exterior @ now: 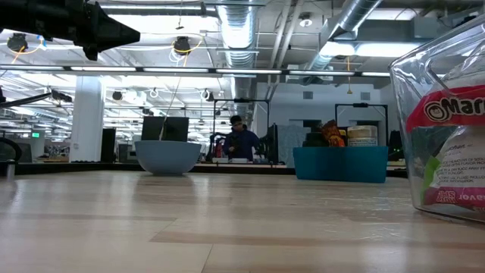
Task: Pick & Place Food Item
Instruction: Put the blue noodle pack into the transparent bin
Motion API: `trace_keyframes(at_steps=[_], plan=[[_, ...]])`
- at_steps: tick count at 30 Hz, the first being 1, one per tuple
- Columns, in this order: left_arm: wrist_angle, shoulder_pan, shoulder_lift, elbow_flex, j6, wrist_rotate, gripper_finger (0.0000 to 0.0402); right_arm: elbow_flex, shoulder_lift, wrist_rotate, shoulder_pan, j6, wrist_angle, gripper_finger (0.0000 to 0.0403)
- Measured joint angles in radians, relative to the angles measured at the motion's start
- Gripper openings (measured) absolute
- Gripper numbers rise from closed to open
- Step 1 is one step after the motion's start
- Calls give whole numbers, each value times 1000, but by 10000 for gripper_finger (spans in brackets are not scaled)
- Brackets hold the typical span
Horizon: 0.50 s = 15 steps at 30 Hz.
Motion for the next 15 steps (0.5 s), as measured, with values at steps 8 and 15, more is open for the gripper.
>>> trace_keyframes(at_steps=[8, 15], plan=[[0, 0, 0, 0, 0, 0, 44, 0, 23, -91, 12, 71, 6, 0], [0, 0, 0, 0, 0, 0, 44, 0, 73, -150, 12, 100, -16, 0]])
